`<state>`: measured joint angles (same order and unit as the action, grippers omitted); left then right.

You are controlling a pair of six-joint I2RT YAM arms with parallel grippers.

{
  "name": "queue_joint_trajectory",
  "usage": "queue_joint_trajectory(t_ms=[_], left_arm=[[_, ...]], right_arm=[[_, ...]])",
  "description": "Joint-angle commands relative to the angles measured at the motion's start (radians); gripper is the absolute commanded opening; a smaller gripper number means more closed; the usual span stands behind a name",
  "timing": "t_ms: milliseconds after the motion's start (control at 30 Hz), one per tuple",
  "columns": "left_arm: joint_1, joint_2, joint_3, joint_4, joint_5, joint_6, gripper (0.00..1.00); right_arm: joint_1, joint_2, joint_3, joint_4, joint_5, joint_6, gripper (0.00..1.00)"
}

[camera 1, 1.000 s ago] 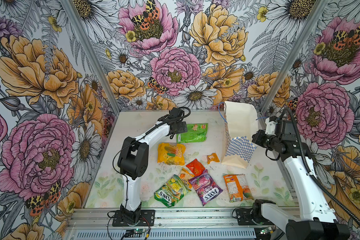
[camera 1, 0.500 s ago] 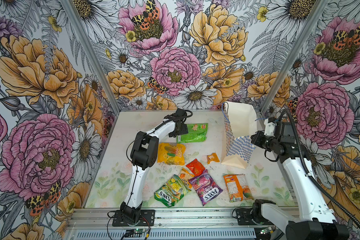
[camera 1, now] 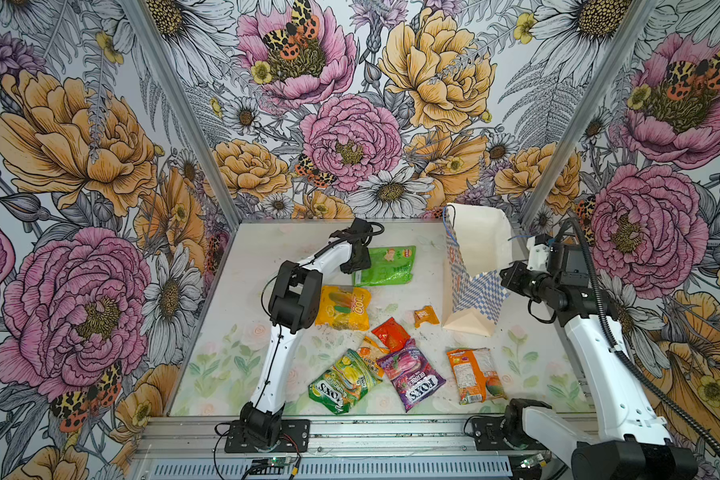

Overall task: Place the snacks into the paper bag
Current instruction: 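Grip bag rim with right gripper while left gripper lowers onto chips bag, then close the left gripper on the green chips bag edge and lift it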

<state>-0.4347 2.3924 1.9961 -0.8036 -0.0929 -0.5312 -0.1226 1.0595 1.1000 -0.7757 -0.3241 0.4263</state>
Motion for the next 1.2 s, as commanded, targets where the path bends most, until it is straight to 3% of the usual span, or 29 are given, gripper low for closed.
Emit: queue_joint_trajectory(t_ms=[0,100,367,733,1167], left_arm=[[-0.010,0.029,-0.001,-0.003,-0.008,-0.007,0.39],[-0.011,0.008,-0.022,0.010,-0.025,-0.011,0.25],[-0.014,-0.173,-0.212,0.178,-0.045,-0.034,0.02],[-0.022,-0.471,-0.471,0.418,0.016,-0.097,0.00],[-0.044,-0.798,-0.515,0.414,0.010,-0.157,0.00]], right_arm=[[0.008,-0.006,-0.011,0.015,-0.018,0.004,0.00],[0.009,-0.010,-0.014,0.015,-0.019,0.006,0.00],[0.009,-0.017,-0.022,0.015,-0.012,0.008,0.00],[0.014,-0.007,0.019,0.018,-0.018,0.015,0.00],[0.052,0.034,0.097,0.022,-0.012,0.019,0.00]])
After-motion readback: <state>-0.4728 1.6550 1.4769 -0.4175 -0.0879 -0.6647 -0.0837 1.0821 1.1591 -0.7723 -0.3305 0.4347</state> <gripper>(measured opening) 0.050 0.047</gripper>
